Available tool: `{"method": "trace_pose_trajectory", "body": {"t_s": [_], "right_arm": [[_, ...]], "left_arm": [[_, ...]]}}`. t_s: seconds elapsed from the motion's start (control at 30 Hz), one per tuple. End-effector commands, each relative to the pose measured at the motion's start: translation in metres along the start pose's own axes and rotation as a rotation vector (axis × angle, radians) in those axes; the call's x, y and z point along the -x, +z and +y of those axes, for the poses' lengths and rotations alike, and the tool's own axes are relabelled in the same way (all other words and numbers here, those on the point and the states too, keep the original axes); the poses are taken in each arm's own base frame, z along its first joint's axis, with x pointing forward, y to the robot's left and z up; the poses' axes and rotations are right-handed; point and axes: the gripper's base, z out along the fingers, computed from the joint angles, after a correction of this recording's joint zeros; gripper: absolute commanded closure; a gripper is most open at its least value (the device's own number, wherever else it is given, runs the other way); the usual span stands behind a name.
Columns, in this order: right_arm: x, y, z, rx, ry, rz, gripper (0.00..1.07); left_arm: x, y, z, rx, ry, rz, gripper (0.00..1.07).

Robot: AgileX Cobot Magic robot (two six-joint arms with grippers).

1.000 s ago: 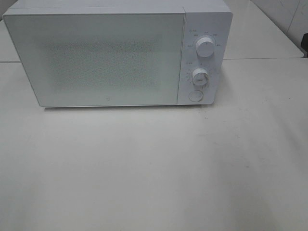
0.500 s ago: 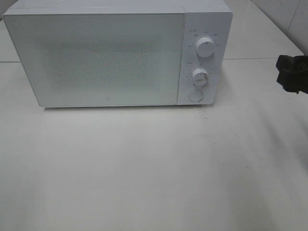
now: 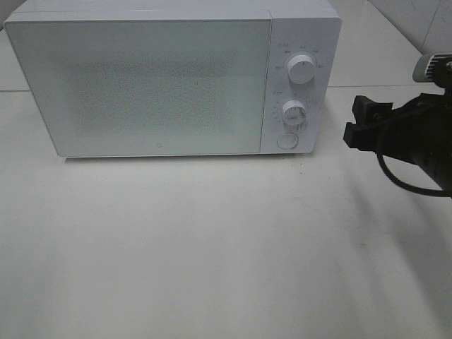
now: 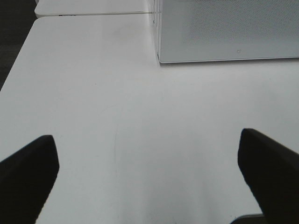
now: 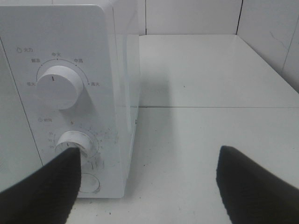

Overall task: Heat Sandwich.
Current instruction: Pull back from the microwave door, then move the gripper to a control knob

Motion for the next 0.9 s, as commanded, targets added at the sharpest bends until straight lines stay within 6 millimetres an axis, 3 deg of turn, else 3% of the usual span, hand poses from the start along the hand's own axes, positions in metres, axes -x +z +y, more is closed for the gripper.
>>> {"method": "trace_pose_trajectory", "body": {"t_s": [0.03,0.33,0.53,0.9], "right_arm": [[-0.001,-0.002,0.006,-0.041,0.007,-0.043,0.31],[-0.021,-0.004,0.032,-0.059,-0.008,-0.01,0.31],[-0.029,0.006,0.052,-0.071,-0.02,0.019,0.31],[-0.033,0.013,0.06,-0.058,-0.005,0.05,0.31]], "left_arm": [[-0.001,-0.003,-0.001,-0.01,-0.008,-0.04,0.05],[-0.001,-0.003,-0.001,-0.01,-0.008,-0.04,0.05],[-0.001,-0.003,-0.001,-0.01,-0.008,-0.04,0.05],[-0.001,-0.003,-0.001,-0.01,-0.008,-0.04,0.05]]}}
